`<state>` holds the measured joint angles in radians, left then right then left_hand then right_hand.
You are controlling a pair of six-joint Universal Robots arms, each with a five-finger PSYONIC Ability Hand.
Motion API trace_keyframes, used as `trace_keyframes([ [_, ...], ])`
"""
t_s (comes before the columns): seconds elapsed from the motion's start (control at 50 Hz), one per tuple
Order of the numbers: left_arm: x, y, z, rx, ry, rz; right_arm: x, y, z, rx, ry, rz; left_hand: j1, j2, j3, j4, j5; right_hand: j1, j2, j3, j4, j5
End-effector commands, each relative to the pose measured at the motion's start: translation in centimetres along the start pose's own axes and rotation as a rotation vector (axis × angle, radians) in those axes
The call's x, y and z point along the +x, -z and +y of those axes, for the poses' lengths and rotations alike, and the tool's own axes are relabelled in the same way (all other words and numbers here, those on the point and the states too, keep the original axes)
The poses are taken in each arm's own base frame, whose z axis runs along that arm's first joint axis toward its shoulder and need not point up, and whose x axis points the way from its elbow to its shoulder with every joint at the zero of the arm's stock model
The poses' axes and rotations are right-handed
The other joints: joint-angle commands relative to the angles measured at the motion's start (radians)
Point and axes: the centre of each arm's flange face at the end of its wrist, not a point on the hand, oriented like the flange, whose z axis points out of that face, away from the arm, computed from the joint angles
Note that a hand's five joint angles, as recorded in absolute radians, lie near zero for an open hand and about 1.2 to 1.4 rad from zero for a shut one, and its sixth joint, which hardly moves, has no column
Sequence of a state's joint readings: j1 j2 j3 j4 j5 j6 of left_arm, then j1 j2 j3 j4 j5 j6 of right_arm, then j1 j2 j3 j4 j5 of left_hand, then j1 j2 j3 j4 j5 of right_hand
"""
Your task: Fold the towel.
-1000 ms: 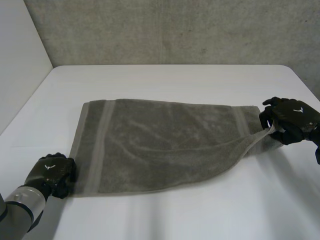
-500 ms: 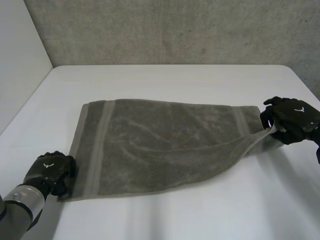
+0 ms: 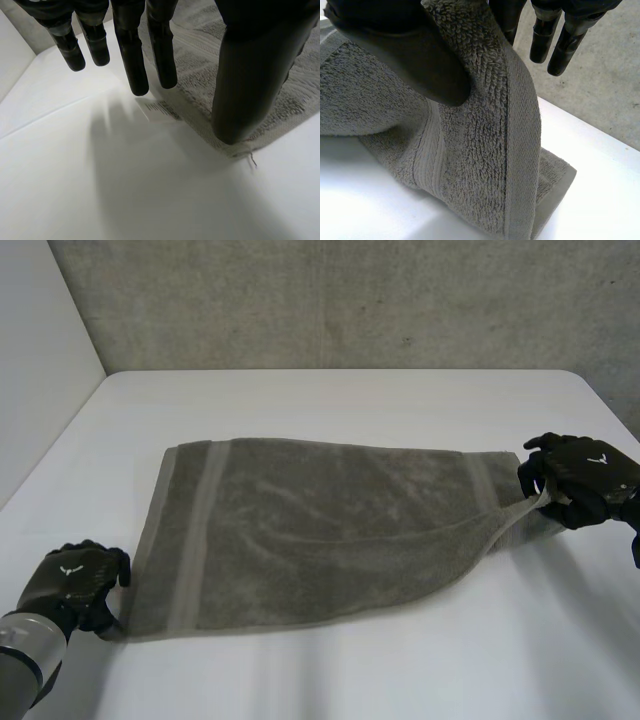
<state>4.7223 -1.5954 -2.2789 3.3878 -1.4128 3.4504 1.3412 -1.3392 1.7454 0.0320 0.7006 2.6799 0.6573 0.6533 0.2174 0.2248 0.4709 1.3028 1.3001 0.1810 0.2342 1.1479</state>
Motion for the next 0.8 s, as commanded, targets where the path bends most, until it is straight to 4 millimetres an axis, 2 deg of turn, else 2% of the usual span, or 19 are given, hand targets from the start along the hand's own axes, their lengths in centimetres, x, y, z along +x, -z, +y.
trace_keyframes([
  [0.02, 0.3, -0.2, 0.6, -0.029, 0.001, 0.015, 0.0, 0.0, 0.0, 0.001, 0.001, 0.000, 0.005, 0.009, -0.043, -0.050, 0.017, 0.093, 0.096, -0.007, -0.060, 0.074],
  [0.22, 0.5, -0.4, 1.0, -0.049, 0.002, 0.026, 0.0, 0.0, 0.0, -0.001, 0.000, -0.003, 0.061, 0.065, -0.043, -0.050, 0.073, 0.093, 0.096, -0.007, -0.060, 0.074],
  [0.44, 0.7, -1.2, 1.6, -0.066, 0.003, 0.036, 0.0, 0.0, 0.0, 0.001, 0.001, -0.003, 0.328, 0.332, -0.043, -0.050, 0.340, 0.093, 0.096, -0.007, -0.060, 0.074],
  [0.54, 0.8, -1.4, 1.9, -0.072, 0.002, 0.043, 0.0, 0.0, 0.0, 0.001, 0.000, -0.003, 0.358, 0.361, -0.043, -0.050, 0.369, 0.093, 0.096, -0.007, -0.060, 0.074],
  [0.72, 0.9, -1.7, 1.4, -0.050, -0.007, 0.046, 0.0, 0.0, 0.0, 0.000, 0.000, -0.001, 0.733, 0.737, -0.043, -0.050, 0.745, 0.093, 0.096, -0.007, -0.060, 0.074],
  [0.8, 0.7, -1.7, 0.8, -0.031, -0.011, 0.030, 0.0, 0.0, 0.0, 0.000, 0.000, -0.001, 0.739, 0.743, -0.043, -0.050, 0.751, 0.093, 0.096, -0.007, -0.060, 0.074],
])
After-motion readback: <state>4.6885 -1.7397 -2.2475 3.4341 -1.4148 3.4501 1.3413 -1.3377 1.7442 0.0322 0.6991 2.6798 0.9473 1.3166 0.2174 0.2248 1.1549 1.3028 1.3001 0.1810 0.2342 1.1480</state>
